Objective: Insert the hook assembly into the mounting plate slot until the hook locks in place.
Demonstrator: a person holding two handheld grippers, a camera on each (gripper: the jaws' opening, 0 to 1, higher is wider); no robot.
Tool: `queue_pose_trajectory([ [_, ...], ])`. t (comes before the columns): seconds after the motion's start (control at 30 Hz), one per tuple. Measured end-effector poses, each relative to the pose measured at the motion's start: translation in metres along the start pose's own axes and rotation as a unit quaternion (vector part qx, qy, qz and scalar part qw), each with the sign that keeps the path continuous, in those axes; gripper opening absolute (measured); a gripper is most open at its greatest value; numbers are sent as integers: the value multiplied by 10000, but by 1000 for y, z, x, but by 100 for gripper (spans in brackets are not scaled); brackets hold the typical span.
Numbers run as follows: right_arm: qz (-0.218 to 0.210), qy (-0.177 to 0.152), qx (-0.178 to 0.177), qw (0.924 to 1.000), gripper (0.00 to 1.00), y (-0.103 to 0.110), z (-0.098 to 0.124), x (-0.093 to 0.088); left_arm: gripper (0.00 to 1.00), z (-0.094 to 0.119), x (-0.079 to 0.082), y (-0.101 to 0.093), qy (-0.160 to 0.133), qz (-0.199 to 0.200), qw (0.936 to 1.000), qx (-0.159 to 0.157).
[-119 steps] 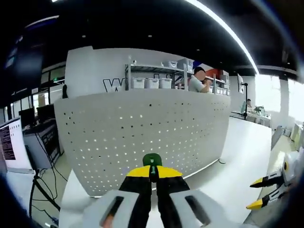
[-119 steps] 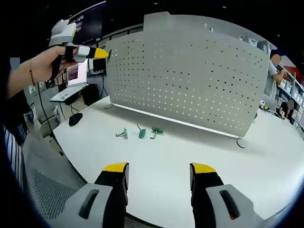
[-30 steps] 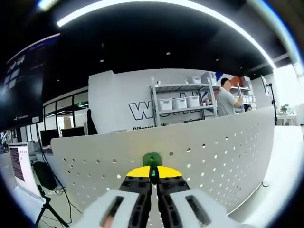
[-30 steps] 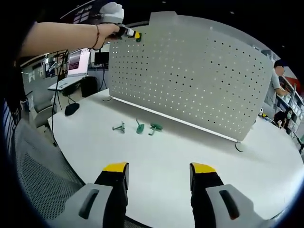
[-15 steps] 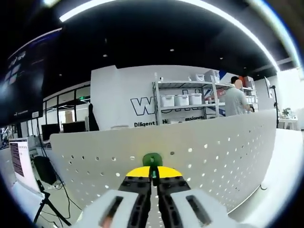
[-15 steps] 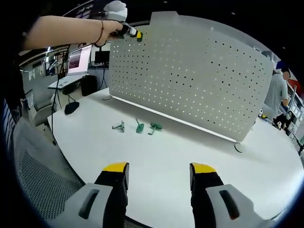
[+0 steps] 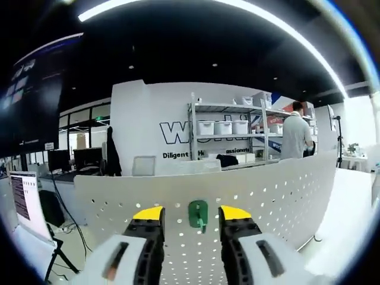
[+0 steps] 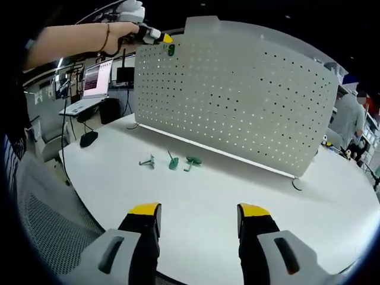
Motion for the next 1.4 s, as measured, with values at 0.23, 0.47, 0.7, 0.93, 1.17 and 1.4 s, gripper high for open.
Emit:
queue_pose_trajectory([
  [0.23,25,-40,28,10000,49,1,0,1,54,33,-5,5,385,2,9989,-265],
  [0.47,46,-63,81,9999,49,3,0,1,63,69,-30,13,1094,150,9933,-331],
  [0.7,51,-80,91,9999,49,3,1,1,72,94,-54,10,1571,349,9852,-591],
  [0.93,71,101,135,9998,48,4,-3,-2,76,112,-81,20,2167,551,9736,-467],
  [1.17,103,154,169,9997,48,6,-3,-3,84,125,-94,25,2440,758,9652,-561],
  [1.4,57,259,294,9992,48,8,-5,-5,89,147,-119,37,2875,1301,9471,-580],
])
Point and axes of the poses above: the point that each gripper's makers call its tool centre point, and the gripper's own axes: z roughly backward along the fingers, y roughly to its left, x roughly out of its top, the point moved 10 cm from there along z, roughly backward along the fingers, and after that the axes turned 10 degrees about z, right-handed, at the moved point
